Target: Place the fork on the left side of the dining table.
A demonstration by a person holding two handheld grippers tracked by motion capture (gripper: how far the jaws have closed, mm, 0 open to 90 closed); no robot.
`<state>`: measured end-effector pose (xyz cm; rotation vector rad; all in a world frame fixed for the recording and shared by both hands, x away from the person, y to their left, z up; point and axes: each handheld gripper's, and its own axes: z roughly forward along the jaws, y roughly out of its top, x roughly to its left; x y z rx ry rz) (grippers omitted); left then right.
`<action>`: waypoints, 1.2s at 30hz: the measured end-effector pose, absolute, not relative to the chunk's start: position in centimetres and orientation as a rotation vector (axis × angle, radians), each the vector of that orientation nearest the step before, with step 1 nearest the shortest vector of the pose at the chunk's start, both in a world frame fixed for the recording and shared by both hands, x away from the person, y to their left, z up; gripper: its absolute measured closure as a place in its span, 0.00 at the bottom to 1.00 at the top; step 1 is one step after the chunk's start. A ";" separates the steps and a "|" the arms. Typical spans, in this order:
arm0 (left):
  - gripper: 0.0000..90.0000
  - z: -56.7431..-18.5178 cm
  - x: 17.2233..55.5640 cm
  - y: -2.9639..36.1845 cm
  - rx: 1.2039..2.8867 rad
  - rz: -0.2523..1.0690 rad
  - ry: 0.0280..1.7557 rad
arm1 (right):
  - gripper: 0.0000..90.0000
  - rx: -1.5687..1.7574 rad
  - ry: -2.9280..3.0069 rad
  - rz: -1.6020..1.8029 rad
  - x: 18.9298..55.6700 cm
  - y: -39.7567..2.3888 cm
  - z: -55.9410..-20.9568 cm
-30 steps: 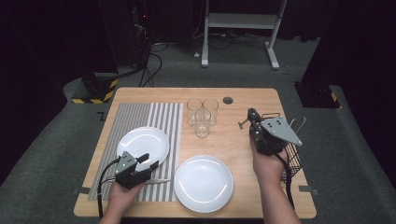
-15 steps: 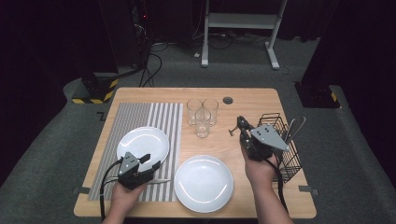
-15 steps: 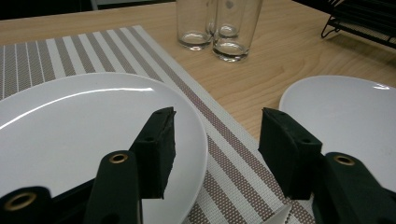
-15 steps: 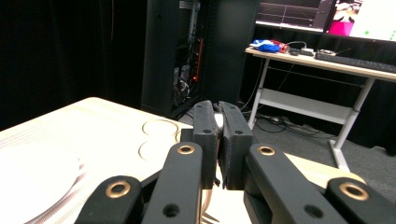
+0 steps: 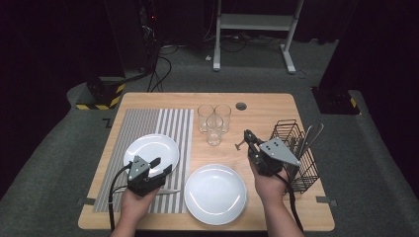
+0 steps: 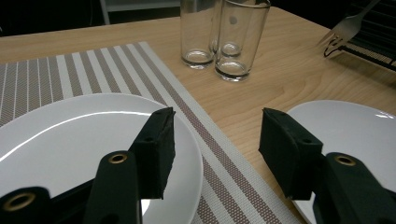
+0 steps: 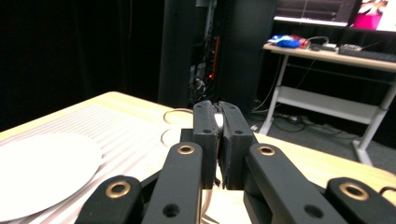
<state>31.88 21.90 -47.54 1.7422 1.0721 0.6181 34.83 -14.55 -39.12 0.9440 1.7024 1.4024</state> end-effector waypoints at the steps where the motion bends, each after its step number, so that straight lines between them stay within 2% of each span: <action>1: 0.50 -47.5 31.9 21.9 1.742 0.618 1.072 | 0.96 0.944 1.702 1.402 34.8 -14.6 -39.1; 18: 0.50 -46.3 30.5 20.6 1.757 0.639 1.001 | 0.96 0.885 1.682 1.489 32.7 -13.6 -39.6; 36: 0.48 -46.2 31.8 19.1 1.739 0.602 0.992 | 0.96 0.898 1.703 1.552 32.6 -13.4 -41.0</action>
